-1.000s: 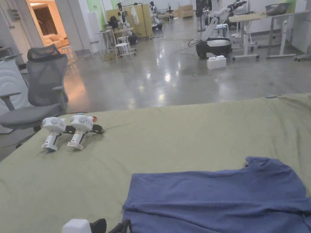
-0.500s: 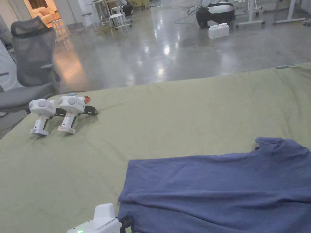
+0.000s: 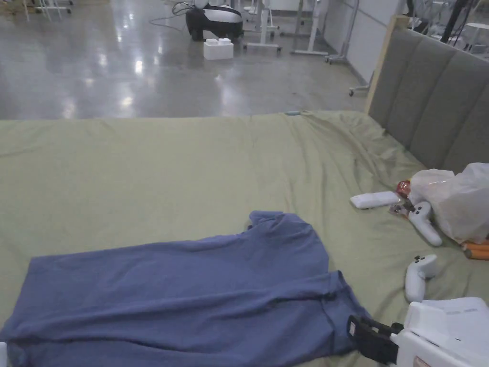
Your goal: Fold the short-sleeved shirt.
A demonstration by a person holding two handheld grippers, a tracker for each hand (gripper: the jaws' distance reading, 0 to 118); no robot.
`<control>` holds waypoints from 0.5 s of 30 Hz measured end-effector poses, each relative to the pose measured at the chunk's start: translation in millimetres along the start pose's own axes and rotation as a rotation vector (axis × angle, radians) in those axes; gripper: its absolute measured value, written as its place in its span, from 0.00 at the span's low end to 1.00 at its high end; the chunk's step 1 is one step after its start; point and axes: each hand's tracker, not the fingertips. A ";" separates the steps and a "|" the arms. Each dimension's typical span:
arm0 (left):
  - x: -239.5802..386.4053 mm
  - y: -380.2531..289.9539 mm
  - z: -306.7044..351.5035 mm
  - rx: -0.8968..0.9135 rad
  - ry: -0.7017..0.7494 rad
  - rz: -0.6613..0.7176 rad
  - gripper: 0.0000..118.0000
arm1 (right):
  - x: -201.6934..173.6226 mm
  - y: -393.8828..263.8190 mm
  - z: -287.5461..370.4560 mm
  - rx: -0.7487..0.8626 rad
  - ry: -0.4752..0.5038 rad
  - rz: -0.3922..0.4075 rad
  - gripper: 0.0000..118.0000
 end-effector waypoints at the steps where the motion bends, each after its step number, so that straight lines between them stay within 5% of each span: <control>1: -0.2 -0.4 0.5 0.002 -0.002 0.002 0.07 | 2.5 0.8 -14.0 -0.018 -0.010 -0.027 0.67; 4: -0.6 -3.0 2.9 0.012 -0.006 0.000 0.07 | 5.9 -1.5 -47.9 -0.086 -0.009 -0.041 0.64; 6: -2.0 -3.7 1.0 0.014 -0.008 0.002 0.07 | -1.1 -7.3 -57.6 -0.119 -0.048 0.039 0.57; 8: -1.2 -4.2 1.5 0.002 -0.026 0.015 0.07 | -15.4 -15.2 -48.3 -0.043 -0.103 0.154 0.32; 10: -1.8 -2.6 1.1 -0.016 -0.035 0.005 0.06 | -19.7 -15.0 -45.5 -0.062 -0.109 0.161 0.06; 15: -13.0 8.6 33.7 0.008 -0.074 0.029 0.01 | -21.1 -1.8 -21.9 -0.038 -0.145 0.146 0.05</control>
